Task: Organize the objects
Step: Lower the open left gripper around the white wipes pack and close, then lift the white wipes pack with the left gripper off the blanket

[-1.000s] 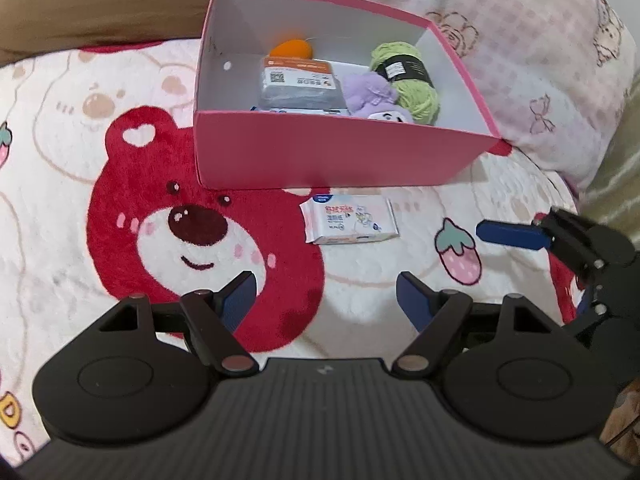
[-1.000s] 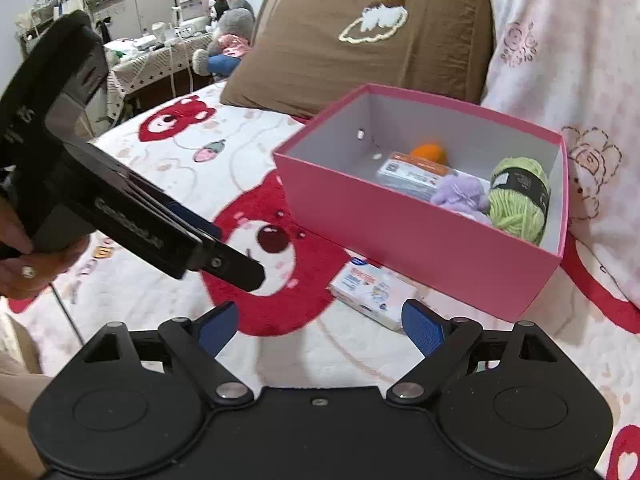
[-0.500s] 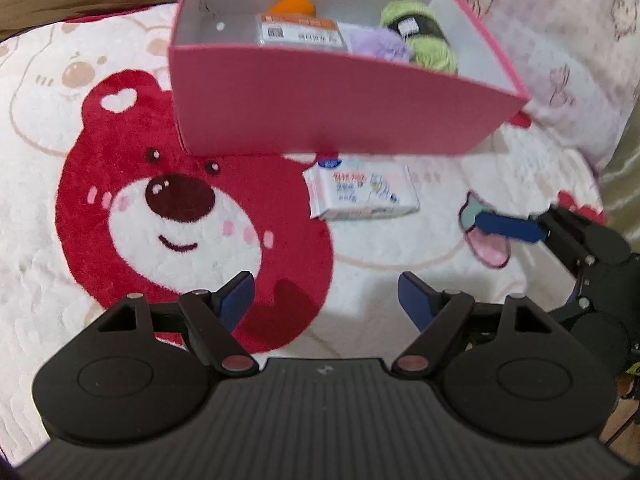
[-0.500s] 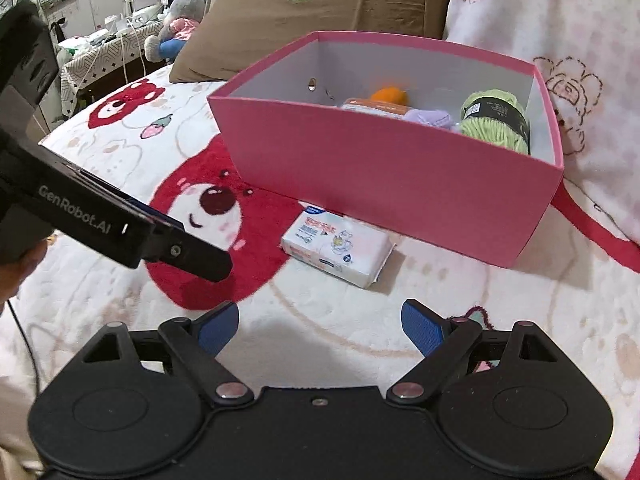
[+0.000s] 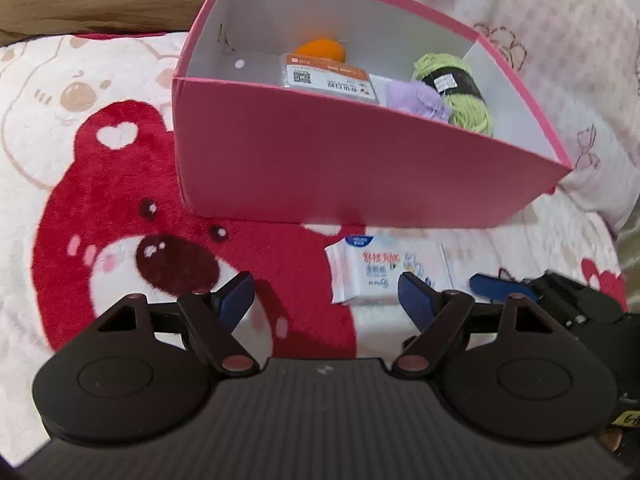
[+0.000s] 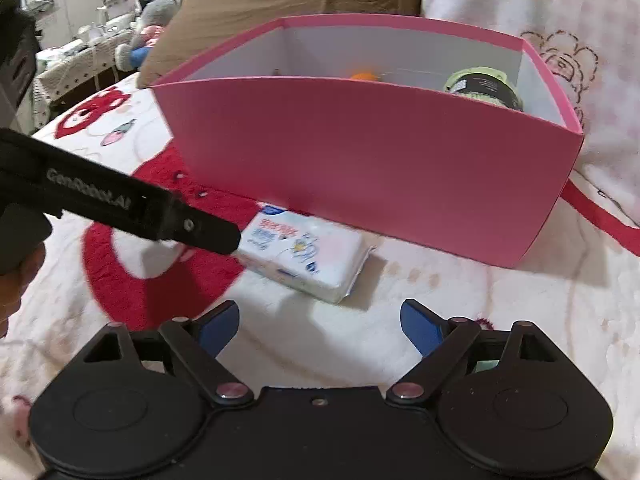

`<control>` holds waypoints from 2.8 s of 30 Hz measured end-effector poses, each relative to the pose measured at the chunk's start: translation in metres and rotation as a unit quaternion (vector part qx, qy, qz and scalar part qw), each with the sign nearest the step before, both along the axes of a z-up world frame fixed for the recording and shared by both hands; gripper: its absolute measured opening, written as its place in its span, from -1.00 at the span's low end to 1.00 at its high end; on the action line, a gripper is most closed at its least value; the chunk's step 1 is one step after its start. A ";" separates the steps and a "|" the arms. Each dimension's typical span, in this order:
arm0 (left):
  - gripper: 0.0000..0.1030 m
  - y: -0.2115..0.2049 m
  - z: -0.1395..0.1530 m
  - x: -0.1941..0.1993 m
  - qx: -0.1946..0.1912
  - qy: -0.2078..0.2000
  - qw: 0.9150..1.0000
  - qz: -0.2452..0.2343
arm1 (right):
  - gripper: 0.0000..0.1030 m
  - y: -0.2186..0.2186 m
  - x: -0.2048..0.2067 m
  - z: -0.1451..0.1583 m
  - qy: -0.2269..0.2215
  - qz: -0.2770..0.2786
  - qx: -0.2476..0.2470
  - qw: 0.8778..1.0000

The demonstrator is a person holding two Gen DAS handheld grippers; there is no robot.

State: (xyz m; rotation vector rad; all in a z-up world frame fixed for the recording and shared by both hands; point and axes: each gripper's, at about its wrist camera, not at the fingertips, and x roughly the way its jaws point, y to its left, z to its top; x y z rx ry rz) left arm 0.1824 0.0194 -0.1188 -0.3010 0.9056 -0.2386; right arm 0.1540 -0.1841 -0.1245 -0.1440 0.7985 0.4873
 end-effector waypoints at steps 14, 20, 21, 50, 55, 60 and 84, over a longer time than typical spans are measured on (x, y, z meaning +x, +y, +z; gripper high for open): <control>0.22 -0.023 -0.010 0.006 0.013 -0.031 0.999 -0.007 | 0.55 0.006 0.003 -0.007 -0.003 0.002 0.014 1.000; -0.43 -0.031 -0.016 0.016 -0.018 -0.005 0.999 -0.029 | -0.07 0.004 0.007 -0.010 -0.007 -0.004 0.018 1.000; -0.43 -0.034 -0.015 0.015 -0.013 -0.008 0.999 -0.029 | -0.07 0.003 0.008 -0.011 -0.006 -0.003 0.022 1.000; -0.32 -0.052 -0.003 -0.006 -0.019 0.022 1.000 -0.012 | 0.52 0.014 0.000 -0.012 0.006 0.017 0.020 1.000; -0.32 -0.048 0.015 -0.009 -0.026 0.012 1.000 -0.012 | 0.52 0.013 -0.001 0.007 0.003 0.017 0.030 0.999; -0.18 -0.051 0.027 -0.016 0.010 0.034 0.999 -0.020 | 0.51 0.020 -0.006 0.021 0.011 0.027 0.029 0.999; -0.14 -0.033 0.083 -0.061 -0.017 0.028 0.999 -0.023 | 0.62 0.039 -0.047 0.095 0.005 0.053 0.012 0.999</control>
